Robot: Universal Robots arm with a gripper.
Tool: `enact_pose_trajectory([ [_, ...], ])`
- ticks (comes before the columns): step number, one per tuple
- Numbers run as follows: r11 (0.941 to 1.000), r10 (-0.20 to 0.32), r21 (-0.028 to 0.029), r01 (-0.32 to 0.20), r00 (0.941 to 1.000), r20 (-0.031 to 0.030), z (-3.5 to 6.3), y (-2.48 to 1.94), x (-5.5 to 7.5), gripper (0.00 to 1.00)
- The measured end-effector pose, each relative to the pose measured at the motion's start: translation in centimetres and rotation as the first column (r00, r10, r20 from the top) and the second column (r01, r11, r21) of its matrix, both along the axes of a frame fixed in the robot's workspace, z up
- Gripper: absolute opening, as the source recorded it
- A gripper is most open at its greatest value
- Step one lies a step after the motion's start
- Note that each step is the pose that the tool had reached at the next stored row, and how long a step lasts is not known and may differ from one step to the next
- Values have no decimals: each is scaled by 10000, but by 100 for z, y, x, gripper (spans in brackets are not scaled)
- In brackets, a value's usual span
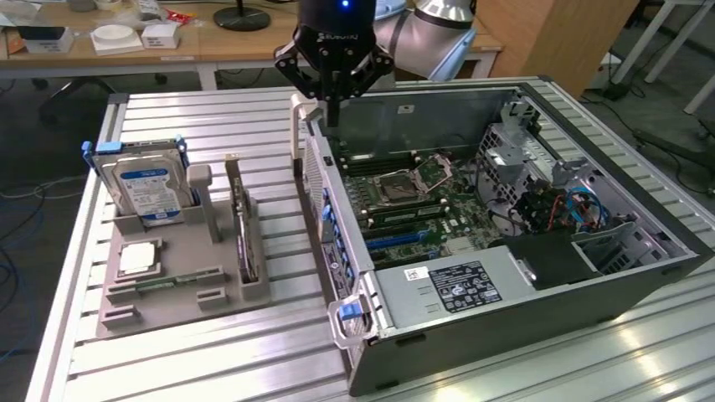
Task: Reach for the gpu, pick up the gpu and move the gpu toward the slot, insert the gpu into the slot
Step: 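Reach for the gpu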
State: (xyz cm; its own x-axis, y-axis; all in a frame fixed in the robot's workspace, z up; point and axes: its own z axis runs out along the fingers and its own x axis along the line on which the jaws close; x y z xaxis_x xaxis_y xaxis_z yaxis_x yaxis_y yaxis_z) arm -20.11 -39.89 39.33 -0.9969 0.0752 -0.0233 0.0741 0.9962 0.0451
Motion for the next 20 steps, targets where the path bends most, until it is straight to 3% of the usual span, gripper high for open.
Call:
enact_pose_trajectory([
  [20,10000,-1,0,1,10000,0,0,0,-309,10],
])
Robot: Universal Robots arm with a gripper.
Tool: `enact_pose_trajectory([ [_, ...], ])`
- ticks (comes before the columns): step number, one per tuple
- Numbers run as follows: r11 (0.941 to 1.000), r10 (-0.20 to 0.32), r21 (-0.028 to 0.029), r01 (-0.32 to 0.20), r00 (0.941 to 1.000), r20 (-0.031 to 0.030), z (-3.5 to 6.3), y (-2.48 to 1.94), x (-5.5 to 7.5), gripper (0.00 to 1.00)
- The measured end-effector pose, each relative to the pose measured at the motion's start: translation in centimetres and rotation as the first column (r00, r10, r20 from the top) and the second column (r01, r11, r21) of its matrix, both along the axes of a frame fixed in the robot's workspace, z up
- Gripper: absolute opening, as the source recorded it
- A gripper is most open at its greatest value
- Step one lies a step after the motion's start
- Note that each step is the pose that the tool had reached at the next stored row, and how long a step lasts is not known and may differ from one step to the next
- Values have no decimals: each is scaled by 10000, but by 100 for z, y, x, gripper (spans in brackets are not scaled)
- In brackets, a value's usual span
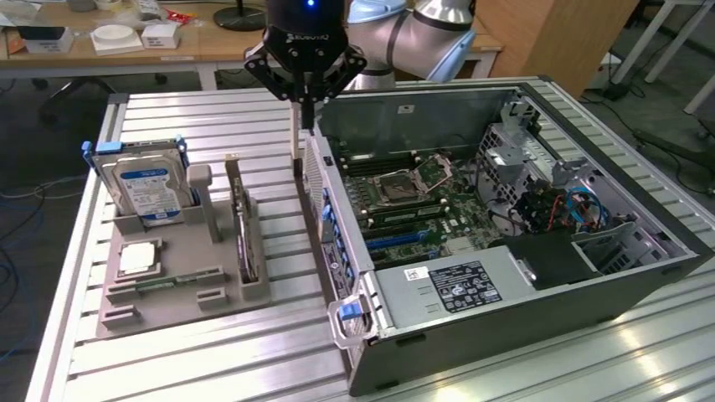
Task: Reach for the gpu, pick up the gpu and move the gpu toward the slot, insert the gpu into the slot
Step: 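Reach for the gpu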
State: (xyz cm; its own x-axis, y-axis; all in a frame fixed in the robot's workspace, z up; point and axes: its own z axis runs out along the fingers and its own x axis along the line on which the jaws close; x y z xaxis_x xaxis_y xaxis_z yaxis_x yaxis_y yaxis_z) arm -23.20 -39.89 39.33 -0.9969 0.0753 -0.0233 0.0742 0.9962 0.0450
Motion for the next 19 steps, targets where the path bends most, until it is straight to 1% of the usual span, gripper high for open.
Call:
enact_pose_trajectory([
  [19,10000,1,1,-1,10000,0,0,0,-373,10],
])
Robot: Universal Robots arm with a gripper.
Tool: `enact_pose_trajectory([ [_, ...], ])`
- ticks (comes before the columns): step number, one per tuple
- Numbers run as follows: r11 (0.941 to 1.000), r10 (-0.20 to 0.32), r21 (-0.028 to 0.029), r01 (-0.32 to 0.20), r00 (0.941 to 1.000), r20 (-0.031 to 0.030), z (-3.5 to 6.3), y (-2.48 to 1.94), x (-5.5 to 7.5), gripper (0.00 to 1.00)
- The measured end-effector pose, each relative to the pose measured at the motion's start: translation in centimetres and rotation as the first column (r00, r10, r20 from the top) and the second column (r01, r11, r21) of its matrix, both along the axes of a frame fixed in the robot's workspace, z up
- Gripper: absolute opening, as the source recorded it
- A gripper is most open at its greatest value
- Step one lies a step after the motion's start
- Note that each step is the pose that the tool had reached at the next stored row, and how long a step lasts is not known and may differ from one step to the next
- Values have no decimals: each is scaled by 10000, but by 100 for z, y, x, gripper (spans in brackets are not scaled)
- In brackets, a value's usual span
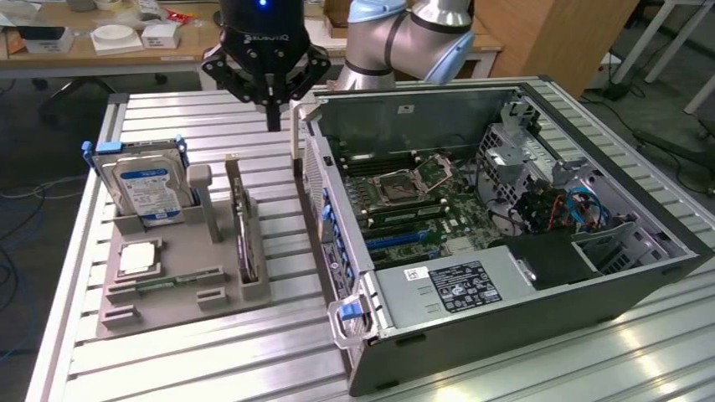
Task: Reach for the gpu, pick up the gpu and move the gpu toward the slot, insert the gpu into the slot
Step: 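Reach for the gpu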
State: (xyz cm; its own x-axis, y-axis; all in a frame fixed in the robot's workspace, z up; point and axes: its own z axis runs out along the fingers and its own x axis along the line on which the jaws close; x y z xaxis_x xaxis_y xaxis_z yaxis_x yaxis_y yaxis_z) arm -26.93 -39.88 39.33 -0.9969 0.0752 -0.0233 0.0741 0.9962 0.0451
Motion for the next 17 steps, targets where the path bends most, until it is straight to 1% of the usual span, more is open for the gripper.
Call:
enact_pose_trajectory([
  [17,10000,-1,-1,1,10000,0,0,0,-309,10],
])
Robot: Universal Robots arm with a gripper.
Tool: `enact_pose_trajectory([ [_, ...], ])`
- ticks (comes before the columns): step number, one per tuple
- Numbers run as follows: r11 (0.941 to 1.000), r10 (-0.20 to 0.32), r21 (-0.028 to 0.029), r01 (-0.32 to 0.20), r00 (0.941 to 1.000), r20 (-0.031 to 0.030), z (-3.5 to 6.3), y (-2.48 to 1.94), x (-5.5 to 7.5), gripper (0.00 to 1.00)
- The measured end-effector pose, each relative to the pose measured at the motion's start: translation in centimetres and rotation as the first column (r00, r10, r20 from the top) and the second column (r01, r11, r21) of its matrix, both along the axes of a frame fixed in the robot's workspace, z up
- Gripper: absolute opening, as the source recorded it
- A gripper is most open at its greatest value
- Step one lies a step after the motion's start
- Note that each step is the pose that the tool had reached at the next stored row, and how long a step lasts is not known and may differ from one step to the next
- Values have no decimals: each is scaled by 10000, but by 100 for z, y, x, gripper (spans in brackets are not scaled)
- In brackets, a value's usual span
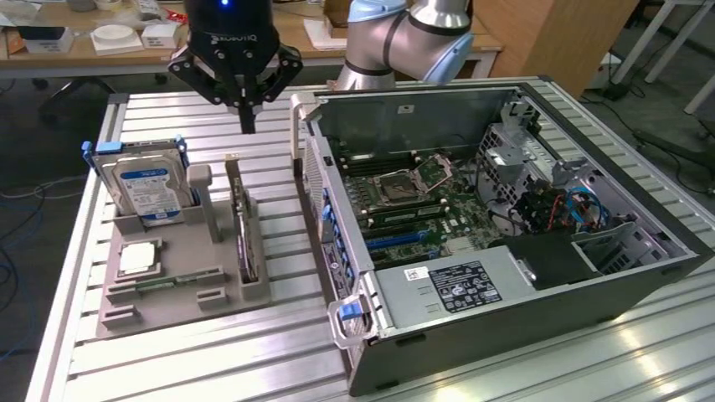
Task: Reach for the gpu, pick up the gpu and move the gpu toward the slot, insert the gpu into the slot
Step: 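Reach for the gpu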
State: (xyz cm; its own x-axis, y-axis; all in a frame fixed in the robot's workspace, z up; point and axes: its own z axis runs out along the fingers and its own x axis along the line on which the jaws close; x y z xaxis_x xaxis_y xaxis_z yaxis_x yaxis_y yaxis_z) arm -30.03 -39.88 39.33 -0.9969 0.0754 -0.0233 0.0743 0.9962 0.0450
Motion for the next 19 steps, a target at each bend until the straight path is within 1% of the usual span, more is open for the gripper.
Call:
enact_pose_trajectory([
  [19,10000,0,0,0,10000,-1,0,0,-330,10],
])
